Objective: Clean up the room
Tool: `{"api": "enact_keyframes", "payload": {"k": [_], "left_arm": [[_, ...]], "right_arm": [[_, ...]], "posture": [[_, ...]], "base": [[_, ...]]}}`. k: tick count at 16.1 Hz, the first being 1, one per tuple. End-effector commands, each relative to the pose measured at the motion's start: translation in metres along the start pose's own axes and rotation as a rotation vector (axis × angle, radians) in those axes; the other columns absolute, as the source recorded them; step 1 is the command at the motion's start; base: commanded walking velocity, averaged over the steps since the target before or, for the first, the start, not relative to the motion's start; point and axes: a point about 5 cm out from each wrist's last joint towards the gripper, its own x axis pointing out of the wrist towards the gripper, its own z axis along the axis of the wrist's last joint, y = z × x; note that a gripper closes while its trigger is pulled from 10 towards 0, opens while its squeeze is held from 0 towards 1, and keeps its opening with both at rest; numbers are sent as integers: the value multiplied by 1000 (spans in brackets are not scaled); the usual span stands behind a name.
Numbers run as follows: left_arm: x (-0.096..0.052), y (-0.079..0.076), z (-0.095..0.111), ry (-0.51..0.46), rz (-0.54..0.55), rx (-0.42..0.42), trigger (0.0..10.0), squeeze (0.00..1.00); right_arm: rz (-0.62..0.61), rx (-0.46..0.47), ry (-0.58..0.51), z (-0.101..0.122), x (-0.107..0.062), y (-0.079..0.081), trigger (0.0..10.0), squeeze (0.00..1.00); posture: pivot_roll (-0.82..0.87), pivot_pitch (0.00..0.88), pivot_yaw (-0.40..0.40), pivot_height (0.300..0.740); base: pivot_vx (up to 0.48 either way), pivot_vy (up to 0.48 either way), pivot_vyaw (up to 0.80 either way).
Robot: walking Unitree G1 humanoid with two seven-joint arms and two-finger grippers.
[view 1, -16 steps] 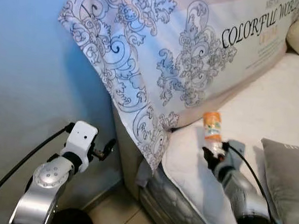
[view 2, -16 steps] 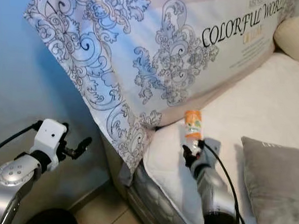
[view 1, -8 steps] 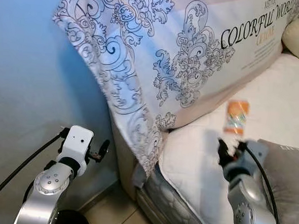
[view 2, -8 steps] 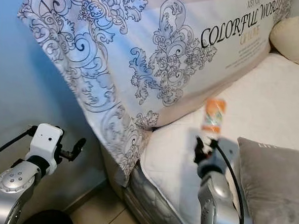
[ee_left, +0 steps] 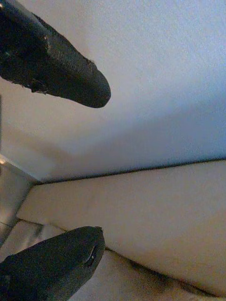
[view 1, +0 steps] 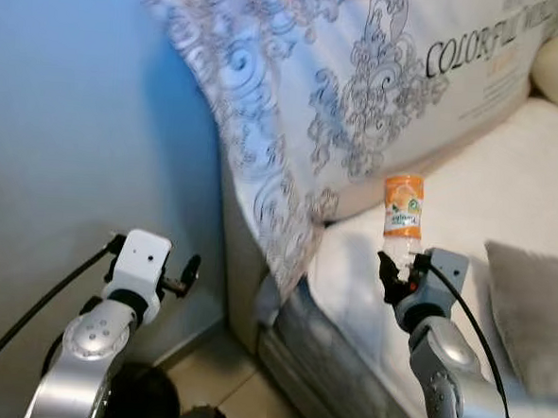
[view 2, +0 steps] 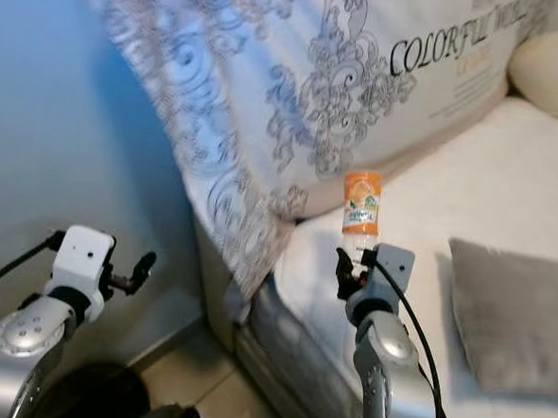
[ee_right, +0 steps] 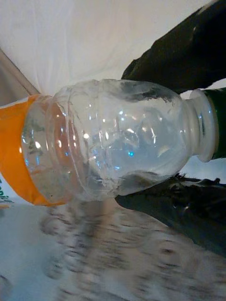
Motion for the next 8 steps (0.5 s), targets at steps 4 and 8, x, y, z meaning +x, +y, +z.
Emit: {"api": "enact_keyframes", "payload": {"k": [4,8], "left_arm": [[0,2,3,1,21,14,10000,0],[3,0,5,-2,20,19,10000,0]], "right_arm": [[28,-43,12,4,-1,2,10000,0],[162,-121,50,0,-3,12,10000,0]], "posture": [[38,0,-11,740],[38,0,-7,740]], "base": [[-166,0,0],[0,0,355]]}}
